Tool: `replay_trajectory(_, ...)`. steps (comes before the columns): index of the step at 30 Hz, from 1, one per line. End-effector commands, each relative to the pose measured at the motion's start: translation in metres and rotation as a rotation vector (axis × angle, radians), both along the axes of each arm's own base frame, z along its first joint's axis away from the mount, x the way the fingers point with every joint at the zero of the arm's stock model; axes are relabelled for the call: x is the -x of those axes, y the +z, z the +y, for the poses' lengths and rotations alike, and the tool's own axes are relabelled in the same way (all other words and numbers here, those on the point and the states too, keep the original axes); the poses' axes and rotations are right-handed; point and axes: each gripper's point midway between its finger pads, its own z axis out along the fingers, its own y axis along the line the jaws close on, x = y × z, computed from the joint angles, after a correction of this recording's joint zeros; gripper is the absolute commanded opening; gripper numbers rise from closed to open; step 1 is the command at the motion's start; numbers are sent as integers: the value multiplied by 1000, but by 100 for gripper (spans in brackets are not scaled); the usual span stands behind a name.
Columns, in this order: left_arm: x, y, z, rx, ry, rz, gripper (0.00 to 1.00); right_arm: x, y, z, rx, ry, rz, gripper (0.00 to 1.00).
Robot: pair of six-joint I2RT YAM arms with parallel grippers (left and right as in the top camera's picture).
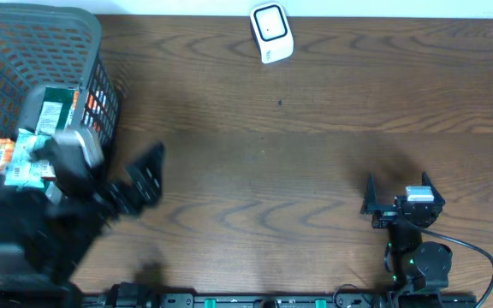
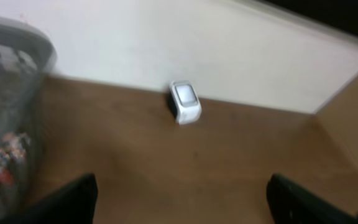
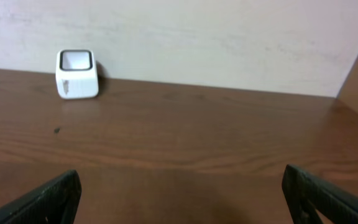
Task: Scan the item barcode
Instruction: 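Reach the left gripper into the basket toward the green-capped jar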
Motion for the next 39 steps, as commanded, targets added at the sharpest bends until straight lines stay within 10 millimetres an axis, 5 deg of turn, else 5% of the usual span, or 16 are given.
replay_trajectory(1,-22,59,26,-146,119,-42,88,0,0,-3,-14,-14,-2,99)
replay_trajectory(4,-42,87,40,-179,199,3,88,0,0,-3,-14,-14,-2,99)
replay_trajectory(7,-65,94,54,-217,268,69,88,0,0,-3,-14,-14,-2,99)
replay_trajectory(10,-94,67,71,-292,326,209,88,0,0,-3,-14,-14,-2,99)
replay_trajectory(15,-112,14,106,-394,419,432,87,0,0,-3,-14,-14,-2,99)
replay_trajectory(19,-109,-12,130,-464,434,555,88,0,0,-3,-14,-14,-2,99)
replay_trajectory(31,-90,-46,203,-286,603,700,87,0,0,-3,-14,-14,-2,99)
replay_trajectory(39,-77,-97,226,-215,664,848,94,0,0,-3,-14,-14,-2,99)
